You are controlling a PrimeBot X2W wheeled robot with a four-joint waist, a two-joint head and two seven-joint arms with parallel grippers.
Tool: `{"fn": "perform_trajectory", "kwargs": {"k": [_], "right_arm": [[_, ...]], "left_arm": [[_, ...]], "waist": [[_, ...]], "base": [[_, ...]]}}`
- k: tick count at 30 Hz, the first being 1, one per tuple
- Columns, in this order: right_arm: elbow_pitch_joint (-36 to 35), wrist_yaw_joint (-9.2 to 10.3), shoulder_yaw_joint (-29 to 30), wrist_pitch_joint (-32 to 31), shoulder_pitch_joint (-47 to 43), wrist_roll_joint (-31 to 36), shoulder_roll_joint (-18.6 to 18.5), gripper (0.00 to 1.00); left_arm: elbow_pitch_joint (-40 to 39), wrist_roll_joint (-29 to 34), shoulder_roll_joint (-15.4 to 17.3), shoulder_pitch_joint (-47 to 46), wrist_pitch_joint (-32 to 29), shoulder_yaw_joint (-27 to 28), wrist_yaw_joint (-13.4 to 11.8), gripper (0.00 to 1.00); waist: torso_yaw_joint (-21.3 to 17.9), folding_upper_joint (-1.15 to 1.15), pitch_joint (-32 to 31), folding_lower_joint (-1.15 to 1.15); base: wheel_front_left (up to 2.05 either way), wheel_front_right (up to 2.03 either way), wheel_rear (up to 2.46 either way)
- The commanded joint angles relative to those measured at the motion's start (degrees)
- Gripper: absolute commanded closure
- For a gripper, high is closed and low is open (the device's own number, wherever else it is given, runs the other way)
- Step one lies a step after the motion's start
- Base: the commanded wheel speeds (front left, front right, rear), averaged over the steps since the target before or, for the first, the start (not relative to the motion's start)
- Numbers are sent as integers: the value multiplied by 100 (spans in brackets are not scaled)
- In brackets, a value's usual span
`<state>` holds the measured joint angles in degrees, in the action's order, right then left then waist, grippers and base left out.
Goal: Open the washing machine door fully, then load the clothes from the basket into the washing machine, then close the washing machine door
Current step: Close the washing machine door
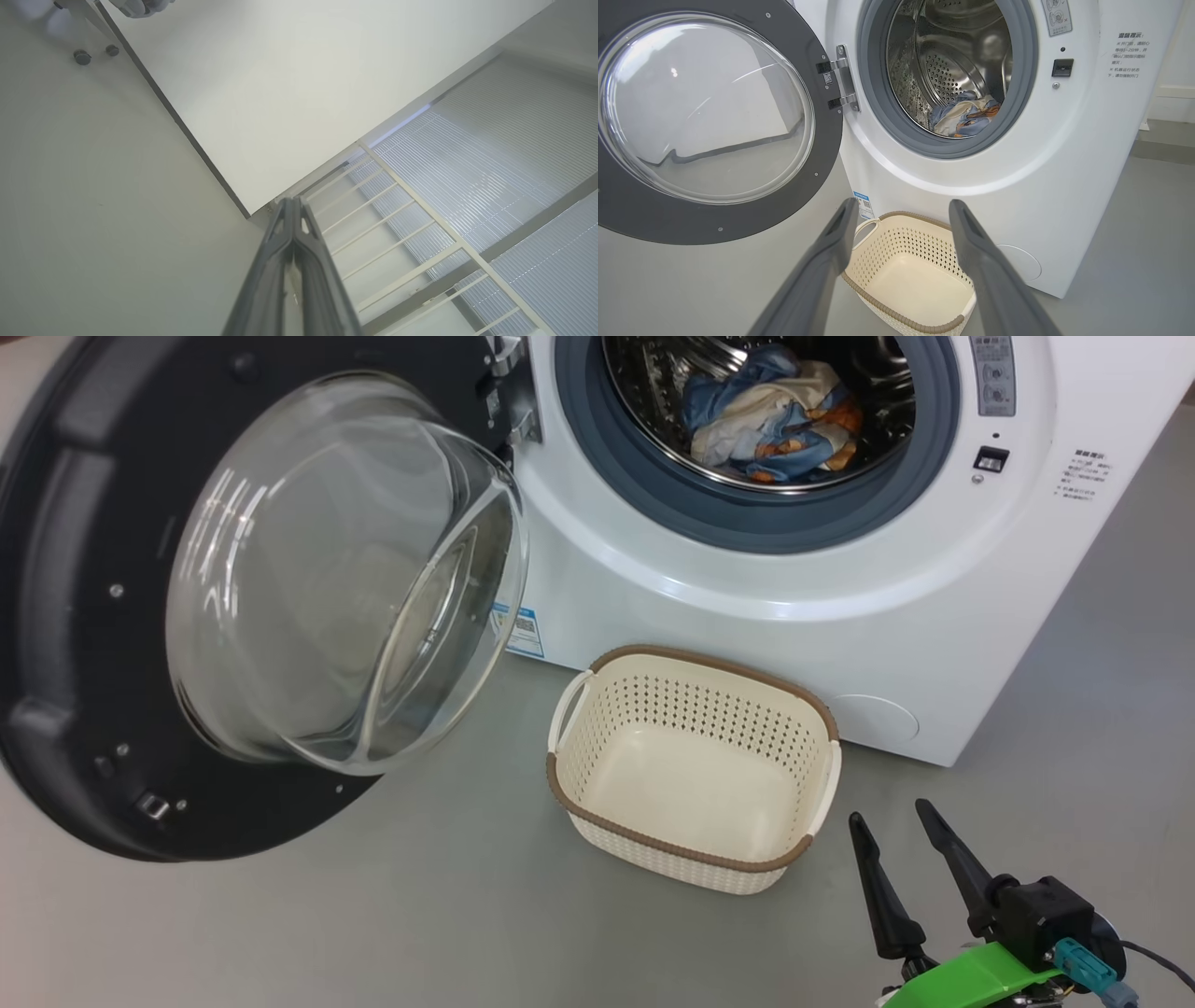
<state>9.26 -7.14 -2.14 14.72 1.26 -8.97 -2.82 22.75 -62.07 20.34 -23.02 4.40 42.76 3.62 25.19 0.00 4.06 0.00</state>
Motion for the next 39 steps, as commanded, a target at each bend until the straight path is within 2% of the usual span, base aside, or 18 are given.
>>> {"fn": "perform_trajectory", "kwargs": {"k": [1, 7, 15, 25, 39], "right_arm": [[-150, -35, -128, 28, 190, 104, -6, 0], [-153, -35, -123, 28, 240, 164, -6, 0], [-136, -35, -141, 28, 332, 249, -6, 0], [-117, -35, -149, 28, 404, 273, -6, 0], [-56, -35, -150, 28, 420, 212, -6, 0]], "left_arm": [[-54, -54, 405, -209, -61, 128, 50, 100], [907, -671, 772, -830, -578, 282, 79, 100], [1889, -1221, 936, -1198, -1730, 127, 84, 100], [1947, -1841, 705, -1216, -3064, -63, 320, 100], [1567, -2171, 327, -814, -4106, -292, 361, 100]], "waist": [[-33, 0, 38, 0], [-133, 0, 162, 0], [-312, 0, 301, 0], [-473, 0, 431, 0], [-540, 0, 400, 0]], "base": [[0, 0, 0], [0, 0, 0], [0, 0, 0], [0, 0, 0], [0, 0, 0]]}}
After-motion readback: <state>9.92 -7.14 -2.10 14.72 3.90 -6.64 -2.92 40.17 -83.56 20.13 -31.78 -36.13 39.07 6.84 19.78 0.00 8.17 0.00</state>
